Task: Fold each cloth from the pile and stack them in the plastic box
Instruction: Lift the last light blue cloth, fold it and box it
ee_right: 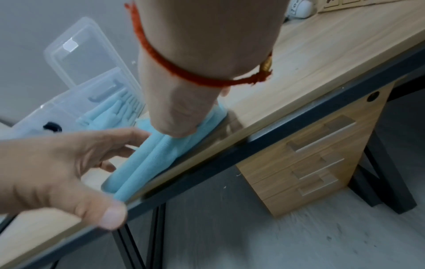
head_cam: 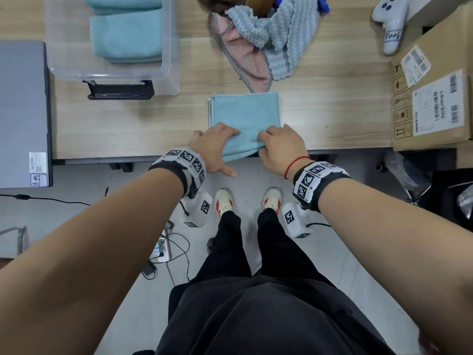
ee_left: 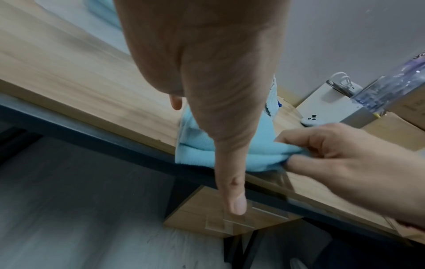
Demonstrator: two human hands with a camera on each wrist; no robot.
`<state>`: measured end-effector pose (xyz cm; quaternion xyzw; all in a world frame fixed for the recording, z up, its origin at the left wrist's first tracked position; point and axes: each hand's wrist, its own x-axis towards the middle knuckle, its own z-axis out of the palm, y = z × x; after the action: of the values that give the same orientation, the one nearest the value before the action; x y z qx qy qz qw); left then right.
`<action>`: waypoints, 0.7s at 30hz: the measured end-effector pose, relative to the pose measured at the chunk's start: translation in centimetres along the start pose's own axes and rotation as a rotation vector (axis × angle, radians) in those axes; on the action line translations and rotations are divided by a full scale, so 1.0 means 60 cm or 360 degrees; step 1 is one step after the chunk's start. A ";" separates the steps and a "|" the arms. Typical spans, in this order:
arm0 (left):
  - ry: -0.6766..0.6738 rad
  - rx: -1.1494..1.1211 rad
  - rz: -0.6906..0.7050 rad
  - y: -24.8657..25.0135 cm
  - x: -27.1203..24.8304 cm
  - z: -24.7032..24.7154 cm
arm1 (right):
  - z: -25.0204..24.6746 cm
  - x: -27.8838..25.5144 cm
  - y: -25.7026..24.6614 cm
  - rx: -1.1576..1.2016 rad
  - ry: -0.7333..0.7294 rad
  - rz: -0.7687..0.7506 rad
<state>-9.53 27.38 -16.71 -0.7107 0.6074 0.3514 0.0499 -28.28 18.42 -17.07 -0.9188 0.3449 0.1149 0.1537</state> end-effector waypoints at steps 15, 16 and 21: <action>0.0241 -0.0546 -0.0308 -0.047 0.056 -0.021 | -0.053 0.048 0.061 0.0730 -0.0326 0.0233; 0.0283 -0.0597 -0.0303 -0.049 0.059 -0.021 | -0.051 0.047 0.065 0.0713 -0.0328 0.0203; 0.0345 -0.0852 -0.0284 -0.058 0.063 -0.025 | -0.031 0.070 0.074 0.0660 -0.0156 0.0269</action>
<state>-5.65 24.39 -18.94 -0.7824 0.4302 0.4154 -0.1737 -27.96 12.06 -17.60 -0.8287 0.4290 0.0985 0.3457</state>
